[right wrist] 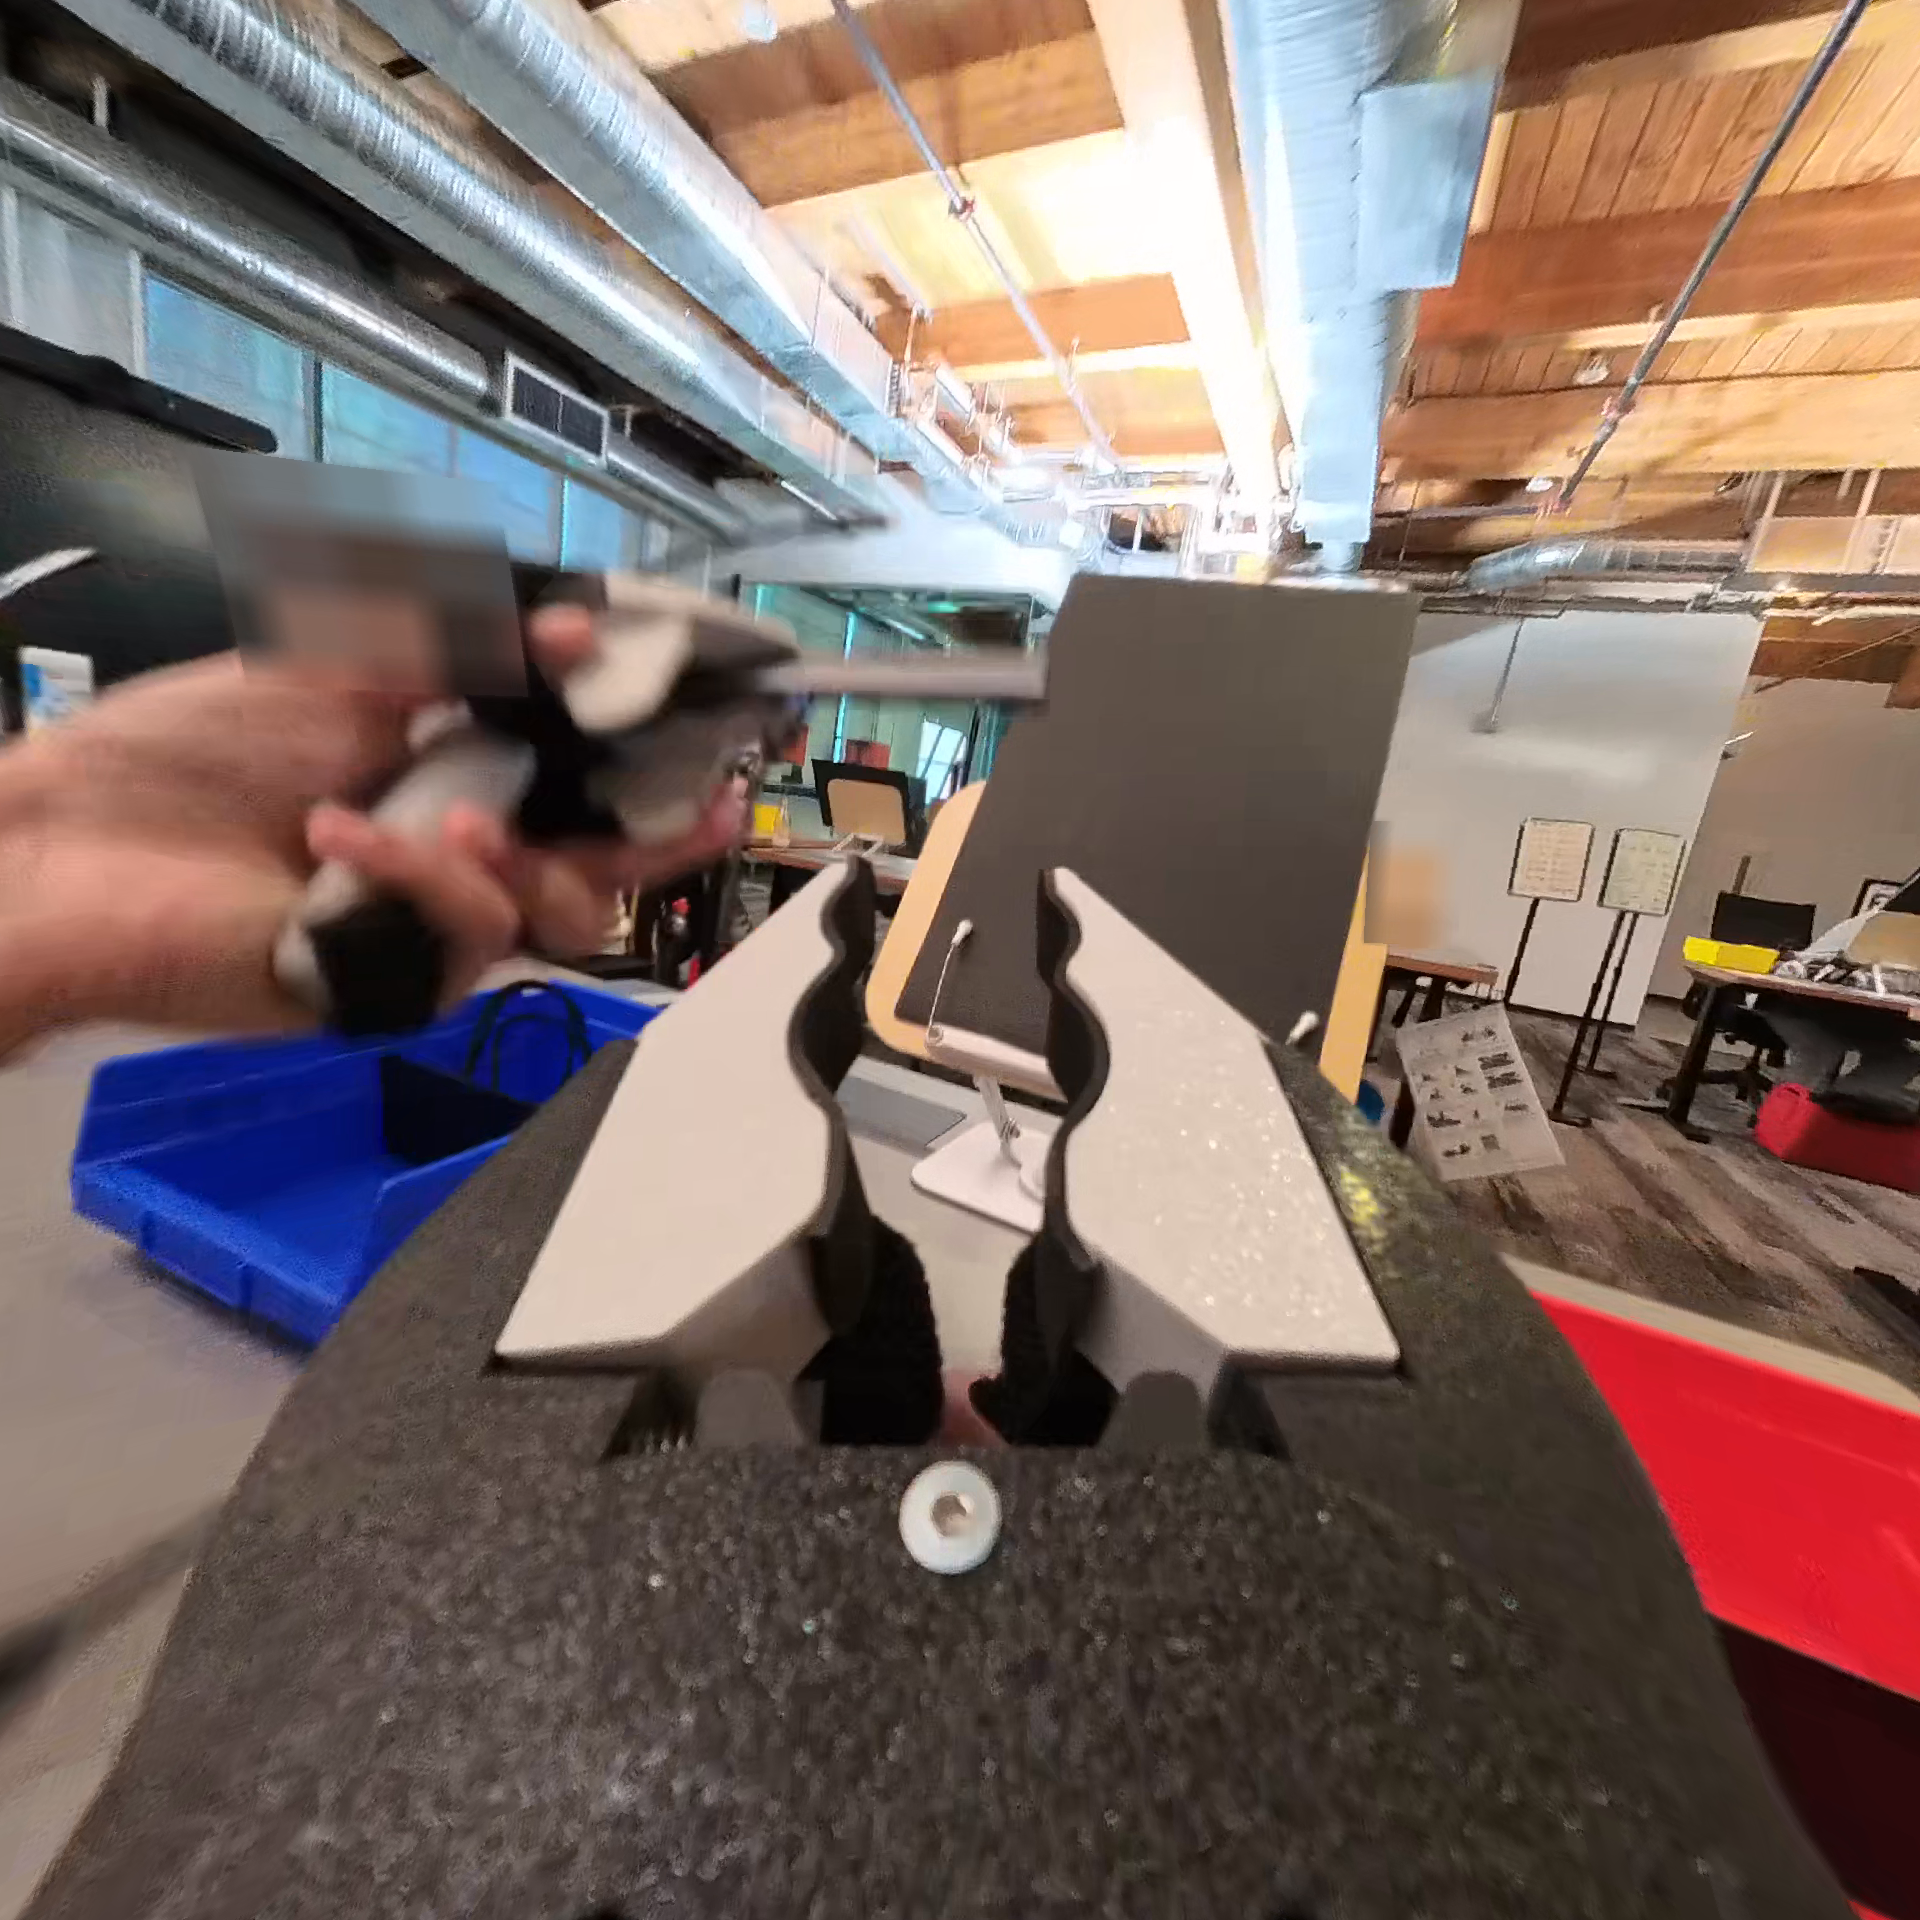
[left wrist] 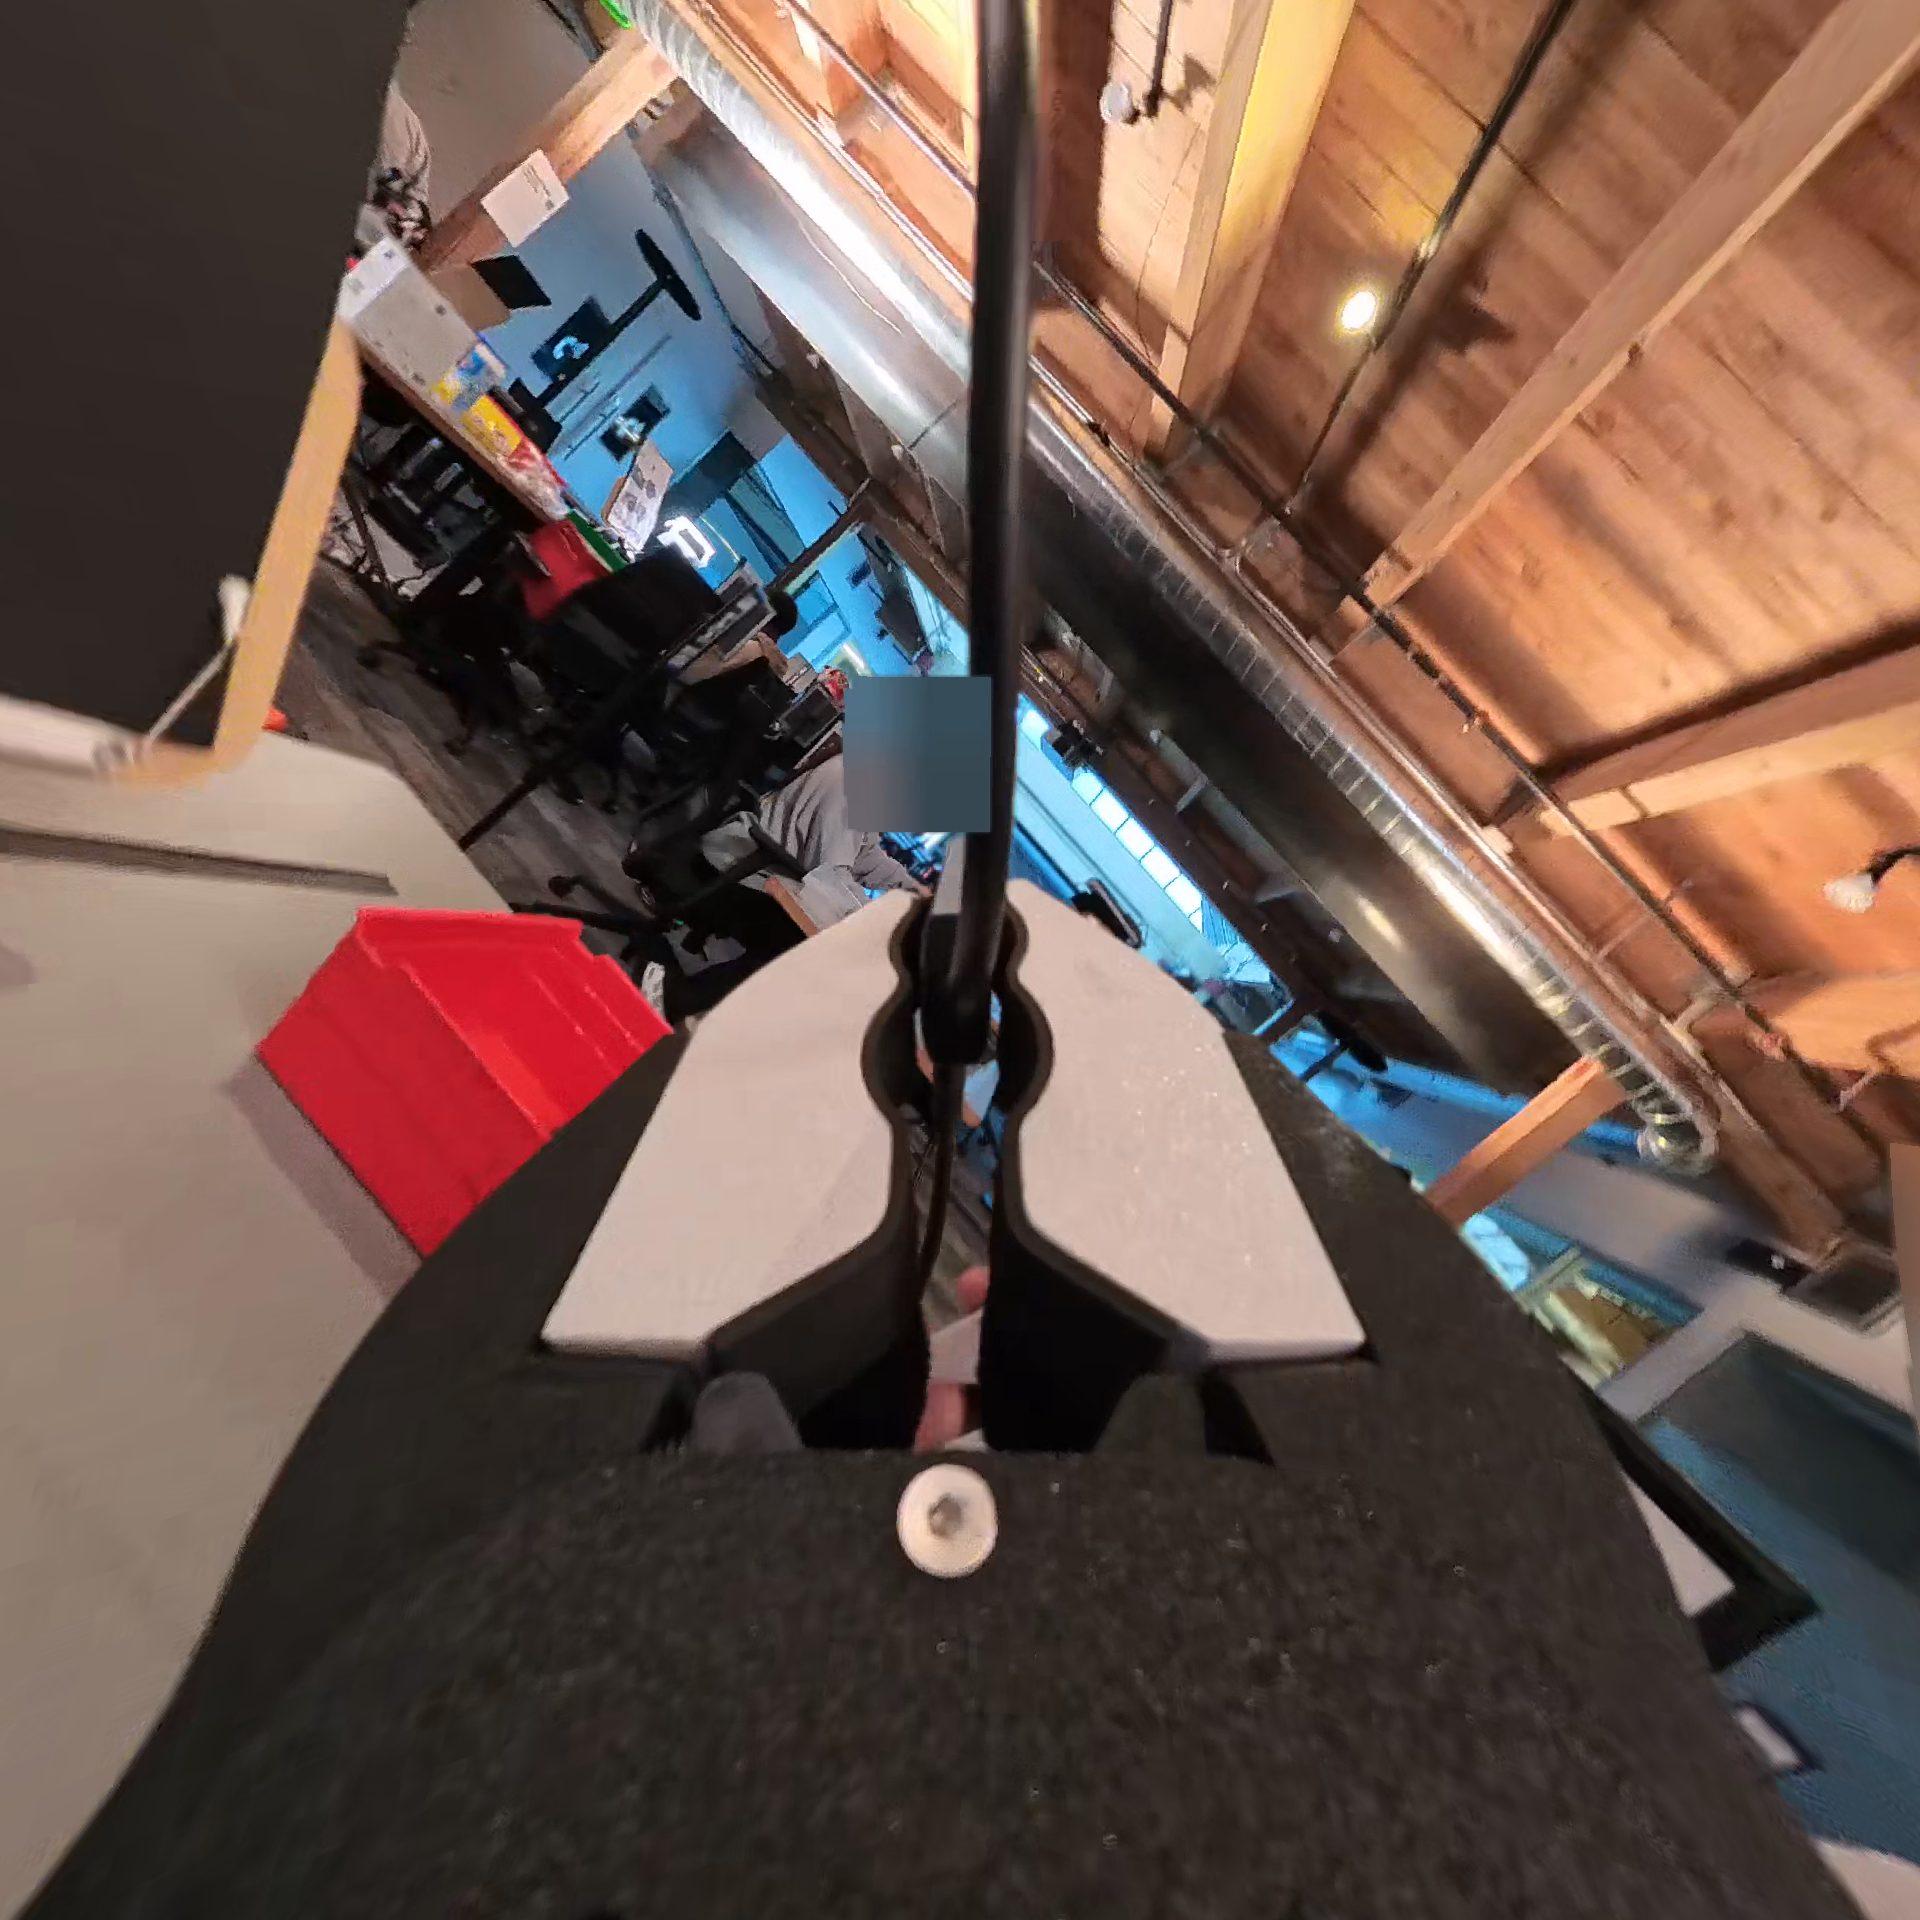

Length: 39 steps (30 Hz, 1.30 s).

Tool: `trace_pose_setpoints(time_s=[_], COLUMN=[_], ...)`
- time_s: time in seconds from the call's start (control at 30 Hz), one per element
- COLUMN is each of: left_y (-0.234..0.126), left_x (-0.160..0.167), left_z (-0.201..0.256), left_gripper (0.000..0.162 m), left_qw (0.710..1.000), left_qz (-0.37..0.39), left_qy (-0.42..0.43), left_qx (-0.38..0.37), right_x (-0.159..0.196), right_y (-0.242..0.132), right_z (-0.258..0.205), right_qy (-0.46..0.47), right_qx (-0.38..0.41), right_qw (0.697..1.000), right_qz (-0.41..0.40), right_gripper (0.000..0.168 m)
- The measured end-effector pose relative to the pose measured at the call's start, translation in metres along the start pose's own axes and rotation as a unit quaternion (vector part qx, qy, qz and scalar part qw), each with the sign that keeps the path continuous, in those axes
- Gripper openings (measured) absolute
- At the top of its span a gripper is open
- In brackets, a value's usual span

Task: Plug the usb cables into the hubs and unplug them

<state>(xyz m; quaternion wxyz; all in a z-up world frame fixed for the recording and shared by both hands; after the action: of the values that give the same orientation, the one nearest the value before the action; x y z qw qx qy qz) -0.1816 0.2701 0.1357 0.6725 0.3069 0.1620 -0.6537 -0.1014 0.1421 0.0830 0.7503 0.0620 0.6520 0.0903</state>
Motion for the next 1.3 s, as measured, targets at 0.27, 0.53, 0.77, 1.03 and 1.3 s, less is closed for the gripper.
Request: trace_pose_setpoints(time_s=[0.27, 0.53, 0.77, 1.03, 1.3], left_y=[0.029, 0.042, 0.022, -0.034, -0.042], left_x=[0.085, 0.125, 0.156, 0.192, 0.204], left_z=[-0.069, -0.081, -0.090, -0.111, -0.131], left_gripper=[0.010, 0.010, 0.026, 0.036, 0.048], left_qw=[0.985, 0.978, 0.988, 0.824, 0.750], left_qz=[0.004, -0.028, -0.142, -0.243, -0.242], left_qy=[-0.171, -0.206, -0.028, 0.444, 0.528], left_qx=[0.000, 0.001, -0.053, -0.257, -0.316], right_x=[0.078, 0.104, 0.108, 0.142, 0.159], right_y=[0.030, 0.034, 0.024, 0.025, 0.021], right_z=[-0.018, -0.003, 0.020, 0.015, -0.028], right_qy=[0.005, -0.014, 0.036, 0.150, 0.281], right_qx=[-0.024, 0.015, 0.004, -0.081, -0.168], right_qw=[0.993, 0.991, 0.987, 0.959, 0.910], right_qz=[-0.115, -0.135, -0.154, -0.227, -0.254], right_gripper=[0.031, 0.009, 0.008, 0.008, 0.008])
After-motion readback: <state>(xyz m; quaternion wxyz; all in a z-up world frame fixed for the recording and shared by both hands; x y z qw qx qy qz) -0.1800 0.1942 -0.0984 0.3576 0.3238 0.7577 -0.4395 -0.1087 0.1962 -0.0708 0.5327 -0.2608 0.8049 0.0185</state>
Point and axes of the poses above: each gripper's, where its closed fingertips meet, y out along the fingers, x out of its underside, z = x × y across the jaws, the point moved 2 cm from there along -y, back along the fingers, and after that the axes turned 10 degrees about -z, right-handed, at the moved point
